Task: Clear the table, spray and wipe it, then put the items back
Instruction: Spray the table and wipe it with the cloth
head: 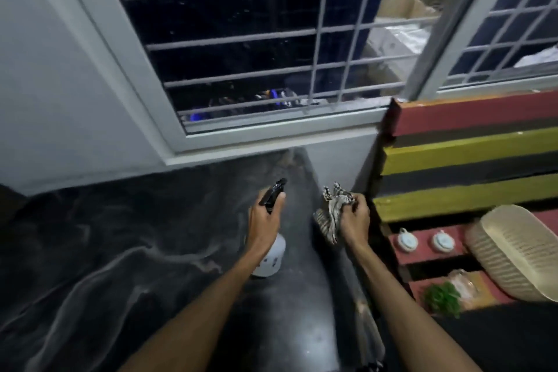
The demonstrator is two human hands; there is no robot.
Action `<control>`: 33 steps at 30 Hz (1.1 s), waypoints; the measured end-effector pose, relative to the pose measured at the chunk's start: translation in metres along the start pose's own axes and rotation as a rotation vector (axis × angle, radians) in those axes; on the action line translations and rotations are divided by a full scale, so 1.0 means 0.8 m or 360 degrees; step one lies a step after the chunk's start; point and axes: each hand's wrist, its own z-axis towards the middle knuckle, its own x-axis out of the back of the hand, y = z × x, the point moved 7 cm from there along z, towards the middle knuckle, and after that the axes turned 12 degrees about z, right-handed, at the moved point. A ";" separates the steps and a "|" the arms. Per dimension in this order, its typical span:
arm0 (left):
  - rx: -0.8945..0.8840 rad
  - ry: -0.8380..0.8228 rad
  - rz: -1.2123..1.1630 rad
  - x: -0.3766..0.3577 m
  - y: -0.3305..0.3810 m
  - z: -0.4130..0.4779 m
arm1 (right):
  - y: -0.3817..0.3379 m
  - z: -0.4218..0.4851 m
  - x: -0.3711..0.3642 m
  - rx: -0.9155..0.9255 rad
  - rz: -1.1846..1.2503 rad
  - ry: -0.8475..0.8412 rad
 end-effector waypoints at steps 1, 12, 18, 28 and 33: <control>0.0050 -0.0014 0.0015 0.023 -0.023 0.008 | 0.003 -0.011 -0.028 -0.0029 -0.0046 0.0004; 0.0131 0.0099 0.0372 0.079 -0.078 0.062 | 0.014 -0.035 -0.133 0.0324 -0.0717 -0.0230; 0.0226 0.0087 0.0360 0.052 -0.084 0.084 | 0.062 -0.030 -0.183 0.0524 -0.1292 -0.0807; 0.0211 0.0116 0.0388 0.035 -0.072 0.119 | 0.069 0.063 -0.214 0.0552 -0.1449 -0.0776; 0.0247 0.0256 0.0370 0.048 -0.084 0.124 | 0.063 0.108 -0.250 0.0802 -0.1482 -0.1013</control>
